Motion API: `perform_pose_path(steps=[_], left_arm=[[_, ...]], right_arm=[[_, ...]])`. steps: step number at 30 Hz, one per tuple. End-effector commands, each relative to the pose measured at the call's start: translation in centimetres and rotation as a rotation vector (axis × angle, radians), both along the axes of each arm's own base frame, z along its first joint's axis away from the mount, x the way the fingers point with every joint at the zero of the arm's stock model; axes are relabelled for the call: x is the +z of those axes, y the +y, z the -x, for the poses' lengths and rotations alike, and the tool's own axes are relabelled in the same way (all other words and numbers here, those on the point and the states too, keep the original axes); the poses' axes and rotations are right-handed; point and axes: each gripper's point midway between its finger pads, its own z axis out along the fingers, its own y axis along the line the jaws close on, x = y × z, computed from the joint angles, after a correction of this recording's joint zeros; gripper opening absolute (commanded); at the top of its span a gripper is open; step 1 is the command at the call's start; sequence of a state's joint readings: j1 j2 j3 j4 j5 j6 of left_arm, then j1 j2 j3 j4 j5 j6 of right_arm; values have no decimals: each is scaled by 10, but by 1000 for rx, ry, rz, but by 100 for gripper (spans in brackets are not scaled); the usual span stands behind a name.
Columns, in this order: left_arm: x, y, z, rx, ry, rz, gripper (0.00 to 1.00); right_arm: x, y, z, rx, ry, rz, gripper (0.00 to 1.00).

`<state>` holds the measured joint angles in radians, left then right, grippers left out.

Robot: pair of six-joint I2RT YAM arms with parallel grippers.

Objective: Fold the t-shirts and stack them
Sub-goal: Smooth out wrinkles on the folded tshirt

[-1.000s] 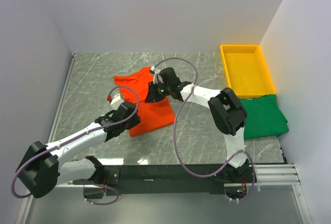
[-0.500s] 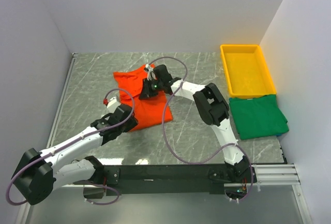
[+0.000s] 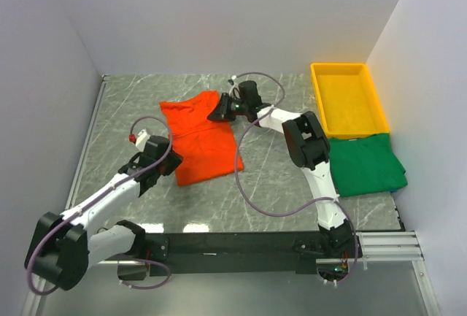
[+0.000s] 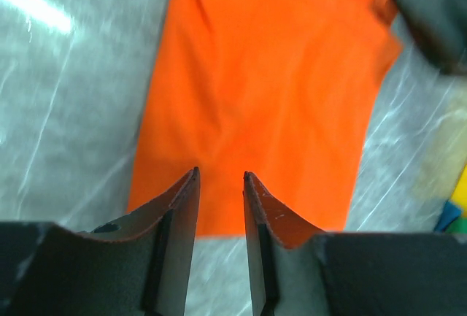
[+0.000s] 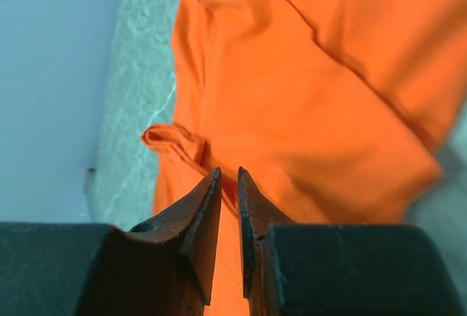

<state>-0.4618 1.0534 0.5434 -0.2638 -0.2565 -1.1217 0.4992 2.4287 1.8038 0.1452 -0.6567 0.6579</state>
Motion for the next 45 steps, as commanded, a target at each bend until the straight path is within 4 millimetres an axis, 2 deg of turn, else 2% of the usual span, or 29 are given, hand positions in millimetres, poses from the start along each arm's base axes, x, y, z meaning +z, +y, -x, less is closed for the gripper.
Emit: perform_pose_path(steps=[1,2,3,5,6,7,9,10,14,15,21,25,30,32,34,35,36,37,38,39,40,41,42,43,44,45], left_arm=[[29,-8,-37,-40,-117,71,36],[38,-7,-50,-40,-157,94,36],[32,-6,-58,-36,-144,90,35],[43,-3,-80,-22,-183,106,33],[32,-4,-86,-22,-156,102,32],[34,1,-96,-5,-165,109,29],[26,2,-111,0,-163,135,26],[22,11,-118,25,-162,142,25],[4,23,-141,58,-139,166,23],[-8,24,-147,61,-112,164,23],[-48,30,-160,77,-27,187,21],[-61,41,-160,112,-3,197,20],[-69,58,-153,144,51,178,21],[-59,62,-152,143,43,167,23],[-48,66,-153,147,27,147,26],[-31,68,-158,137,-12,131,29],[-27,70,-154,135,1,111,30],[-19,72,-155,122,-11,85,32],[-1,75,-159,121,-45,71,34],[0,76,-152,117,-16,56,38],[7,76,-150,111,-22,50,40],[22,77,-147,103,-50,44,42],[27,76,-144,98,-57,41,43],[28,75,-136,94,-41,43,43],[36,73,-129,83,-49,50,43],[37,68,-122,62,-41,52,44]], right_arm=[[58,-2,11,31,-47,-155,22],[57,-6,19,37,-38,-161,22],[62,-7,21,44,-60,-183,22],[59,-8,33,67,-29,-207,22],[58,-9,35,76,-22,-217,22],[59,-8,37,81,-14,-235,22],[54,-6,40,100,2,-249,22],[53,-5,39,100,13,-253,22],[30,-7,31,71,56,-222,22],[24,-8,28,58,68,-214,22],[-6,-23,5,-38,166,-223,22],[-27,-36,-4,-124,248,-218,22],[-38,-52,-8,-183,264,-166,22],[-35,-60,-9,-196,260,-168,22],[-20,-64,-9,-195,241,-193,22],[-12,-68,-10,-193,226,-205,22],[-6,-70,-9,-190,213,-202,22],[9,-72,-6,-186,187,-202,22],[15,-74,-5,-192,169,-192,22],[12,-77,3,-183,166,-159,22],[33,-79,5,-180,127,-164,22],[40,-80,10,-174,116,-165,22],[36,-83,21,-167,131,-162,22],[55,-84,29,-153,104,-181,22],[61,-84,36,-141,100,-190,22],[55,-84,52,-117,120,-190,22]])
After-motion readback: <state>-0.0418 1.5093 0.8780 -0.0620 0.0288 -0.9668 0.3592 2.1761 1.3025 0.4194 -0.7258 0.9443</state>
